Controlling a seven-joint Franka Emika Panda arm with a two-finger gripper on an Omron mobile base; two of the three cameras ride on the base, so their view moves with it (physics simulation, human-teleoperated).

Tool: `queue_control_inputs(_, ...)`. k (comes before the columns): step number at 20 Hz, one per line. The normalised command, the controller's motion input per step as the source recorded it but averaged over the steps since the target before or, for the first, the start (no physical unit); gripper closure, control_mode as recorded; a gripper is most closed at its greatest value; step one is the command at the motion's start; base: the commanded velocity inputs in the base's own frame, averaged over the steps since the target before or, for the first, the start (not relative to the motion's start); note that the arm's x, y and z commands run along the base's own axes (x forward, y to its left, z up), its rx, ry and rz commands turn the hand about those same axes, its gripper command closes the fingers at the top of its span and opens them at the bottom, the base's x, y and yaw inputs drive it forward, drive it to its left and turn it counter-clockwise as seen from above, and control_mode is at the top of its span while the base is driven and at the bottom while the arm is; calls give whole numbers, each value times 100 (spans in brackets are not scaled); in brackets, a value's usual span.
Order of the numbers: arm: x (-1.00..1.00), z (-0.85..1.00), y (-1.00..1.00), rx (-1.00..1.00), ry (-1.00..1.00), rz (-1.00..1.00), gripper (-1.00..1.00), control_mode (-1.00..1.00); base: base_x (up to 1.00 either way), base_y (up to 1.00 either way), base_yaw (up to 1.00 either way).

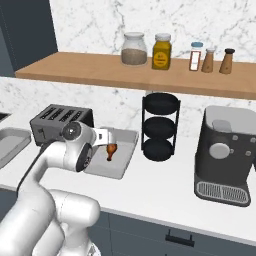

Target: Place one lemon and one chicken drumstick in each tupperware on the nearby counter, to pack two identical lunches.

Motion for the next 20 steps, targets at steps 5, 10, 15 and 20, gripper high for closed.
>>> queue_control_inputs(5,-100,75,17,0,-4,0,-100,-100,0,0,0)
queue_control_inputs(10,-100,39,3,0,-8,0,-100,-100,0,0,0)
queue_control_inputs(15,-20,1,0,0,-4,0,-100,100,-80,-44,-3)
queue_control_inputs(20,0,0,0,0,0,0,-100,100,-100,-100,-16)
